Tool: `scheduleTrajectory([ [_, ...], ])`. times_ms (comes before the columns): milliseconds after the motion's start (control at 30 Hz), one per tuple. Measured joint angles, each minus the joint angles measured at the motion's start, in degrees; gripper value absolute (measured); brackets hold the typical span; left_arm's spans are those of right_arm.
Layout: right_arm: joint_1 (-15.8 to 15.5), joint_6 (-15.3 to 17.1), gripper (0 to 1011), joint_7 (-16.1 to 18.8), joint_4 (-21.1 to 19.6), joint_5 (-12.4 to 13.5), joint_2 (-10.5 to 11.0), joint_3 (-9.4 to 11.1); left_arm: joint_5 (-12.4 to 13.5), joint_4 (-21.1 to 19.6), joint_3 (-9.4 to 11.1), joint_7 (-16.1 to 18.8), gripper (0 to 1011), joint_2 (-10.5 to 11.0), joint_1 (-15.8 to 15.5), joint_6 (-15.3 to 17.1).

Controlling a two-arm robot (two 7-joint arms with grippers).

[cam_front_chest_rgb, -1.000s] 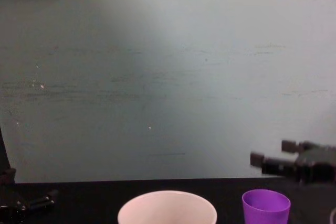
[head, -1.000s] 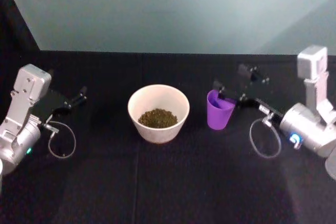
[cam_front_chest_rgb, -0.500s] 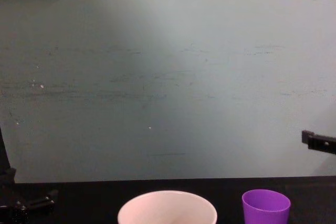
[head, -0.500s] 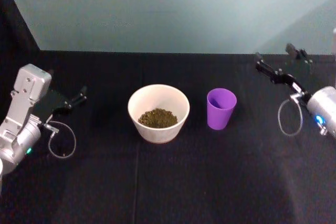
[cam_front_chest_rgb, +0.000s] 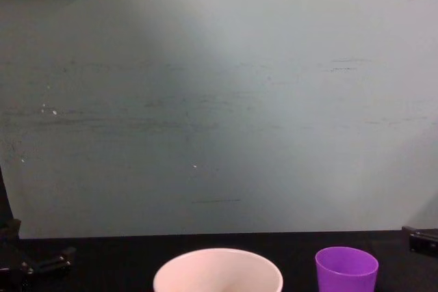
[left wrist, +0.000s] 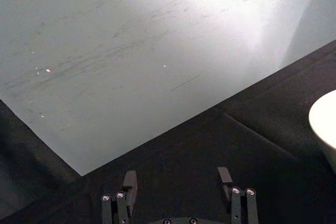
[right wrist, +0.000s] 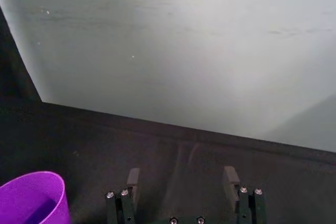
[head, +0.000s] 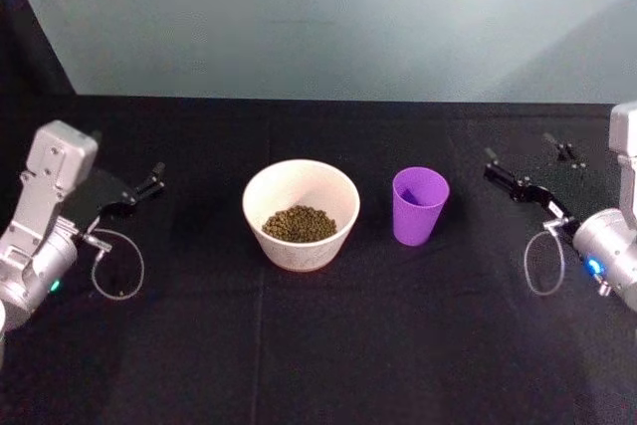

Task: Pick up the cup and pour the mung beans from the cup into the bowl.

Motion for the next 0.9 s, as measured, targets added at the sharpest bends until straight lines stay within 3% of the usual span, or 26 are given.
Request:
scheduleTrajectory([
  [900, 0.2, 0.1, 1002, 0.0, -0.1, -0.3, 0.2, -0.3, 0.0, 0.0, 0.0, 0.0, 1000, 0.0, 0.0, 0.0],
])
